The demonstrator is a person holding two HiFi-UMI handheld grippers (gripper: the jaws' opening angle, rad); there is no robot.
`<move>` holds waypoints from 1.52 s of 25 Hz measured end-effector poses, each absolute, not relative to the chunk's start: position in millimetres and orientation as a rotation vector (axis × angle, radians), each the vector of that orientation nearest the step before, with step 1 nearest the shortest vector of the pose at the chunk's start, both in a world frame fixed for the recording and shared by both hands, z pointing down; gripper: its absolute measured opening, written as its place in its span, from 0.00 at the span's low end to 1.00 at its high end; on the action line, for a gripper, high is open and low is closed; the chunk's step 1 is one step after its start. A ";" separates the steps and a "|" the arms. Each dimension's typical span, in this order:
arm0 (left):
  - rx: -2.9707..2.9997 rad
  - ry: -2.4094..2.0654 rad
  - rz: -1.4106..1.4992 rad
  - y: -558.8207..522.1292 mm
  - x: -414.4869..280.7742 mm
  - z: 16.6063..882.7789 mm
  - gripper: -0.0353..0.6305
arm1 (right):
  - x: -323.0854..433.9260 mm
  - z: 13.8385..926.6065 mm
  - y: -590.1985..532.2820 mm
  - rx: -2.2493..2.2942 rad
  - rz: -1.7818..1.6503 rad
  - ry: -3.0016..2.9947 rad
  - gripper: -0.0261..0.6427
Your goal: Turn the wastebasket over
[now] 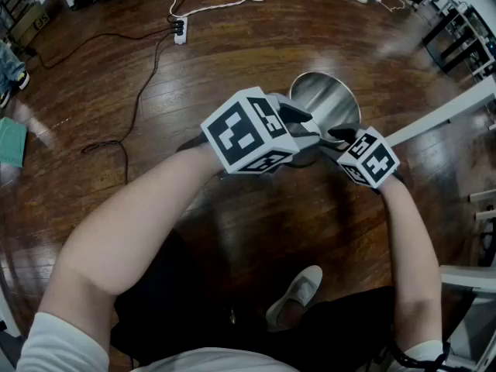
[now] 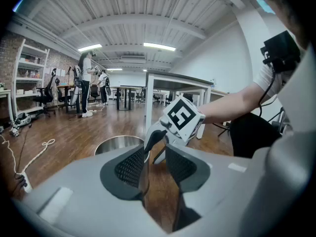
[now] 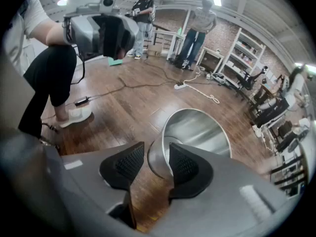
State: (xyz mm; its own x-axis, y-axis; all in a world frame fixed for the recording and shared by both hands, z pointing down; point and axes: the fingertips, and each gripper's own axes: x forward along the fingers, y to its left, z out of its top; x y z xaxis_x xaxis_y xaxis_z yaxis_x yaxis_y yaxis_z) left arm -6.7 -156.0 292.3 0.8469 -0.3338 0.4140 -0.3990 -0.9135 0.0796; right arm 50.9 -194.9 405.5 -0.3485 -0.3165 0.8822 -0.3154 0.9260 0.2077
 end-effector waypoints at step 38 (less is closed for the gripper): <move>2.746 -0.596 0.685 -184.6 -37.8 320.4 0.25 | 37.6 472.0 -216.7 0.152 0.140 -1.774 0.08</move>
State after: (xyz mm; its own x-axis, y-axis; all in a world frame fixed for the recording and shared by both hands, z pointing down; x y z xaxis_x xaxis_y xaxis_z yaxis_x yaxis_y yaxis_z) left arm -37.8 -184.6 320.4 0.8059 -0.3267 0.4938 -0.4439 -0.8853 0.1386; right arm 37.6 -216.7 472.0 -0.2045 -0.0257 0.9785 -0.1793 0.9837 -0.0117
